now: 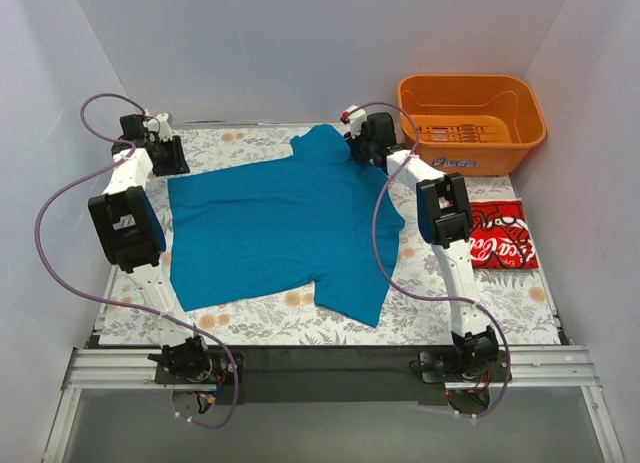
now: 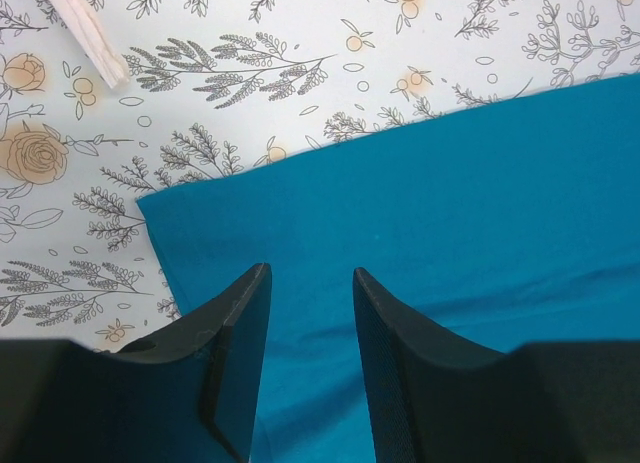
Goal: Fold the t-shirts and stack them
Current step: Fold the tshirt
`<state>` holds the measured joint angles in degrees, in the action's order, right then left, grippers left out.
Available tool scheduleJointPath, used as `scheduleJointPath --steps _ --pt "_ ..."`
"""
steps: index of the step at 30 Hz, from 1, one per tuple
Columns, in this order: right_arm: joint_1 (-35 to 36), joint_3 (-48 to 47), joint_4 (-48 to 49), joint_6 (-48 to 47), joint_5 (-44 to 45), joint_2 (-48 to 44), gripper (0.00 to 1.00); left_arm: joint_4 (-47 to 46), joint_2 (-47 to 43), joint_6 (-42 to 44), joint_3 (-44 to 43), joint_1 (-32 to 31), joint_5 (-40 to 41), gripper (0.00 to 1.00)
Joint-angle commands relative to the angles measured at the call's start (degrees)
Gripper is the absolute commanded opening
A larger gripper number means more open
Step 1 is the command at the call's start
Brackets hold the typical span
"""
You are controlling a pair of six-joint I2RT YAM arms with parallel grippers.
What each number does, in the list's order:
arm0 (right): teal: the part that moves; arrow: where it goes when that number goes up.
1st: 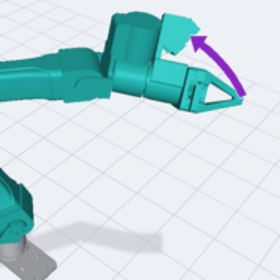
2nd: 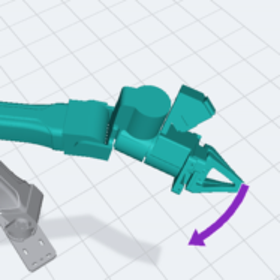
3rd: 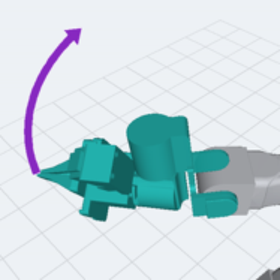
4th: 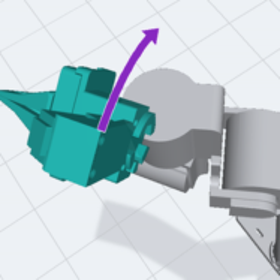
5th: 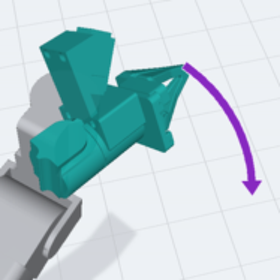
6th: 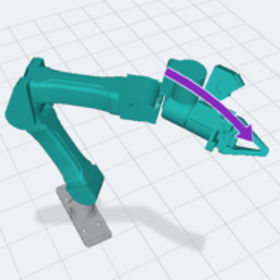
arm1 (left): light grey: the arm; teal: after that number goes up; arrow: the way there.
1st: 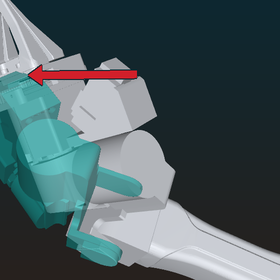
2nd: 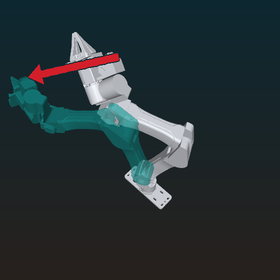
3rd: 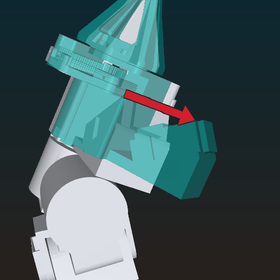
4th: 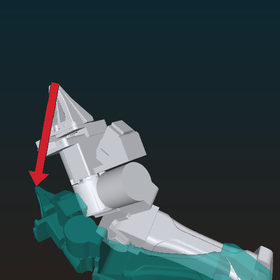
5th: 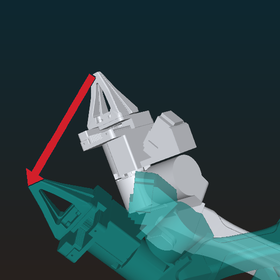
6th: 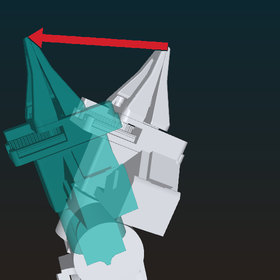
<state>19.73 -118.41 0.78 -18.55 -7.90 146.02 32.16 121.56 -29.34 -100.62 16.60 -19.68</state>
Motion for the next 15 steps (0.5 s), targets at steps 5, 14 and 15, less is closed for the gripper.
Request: scheduleJointPath --steps 5,14,15 --pt "-1.4 1.0 -5.6 1.8 -2.5 -2.7 0.11 3.1 1.8 0.6 -3.2 0.3 3.1 0.37" --pt "-1.6 2.7 -6.2 -0.3 -4.4 -4.9 0.01 3.4 2.3 2.5 -1.9 0.3 3.8 0.36" --pt "-1.6 2.7 -6.2 -0.4 -4.5 -5.2 0.01 3.4 2.5 2.6 -1.9 0.3 3.9 0.36"
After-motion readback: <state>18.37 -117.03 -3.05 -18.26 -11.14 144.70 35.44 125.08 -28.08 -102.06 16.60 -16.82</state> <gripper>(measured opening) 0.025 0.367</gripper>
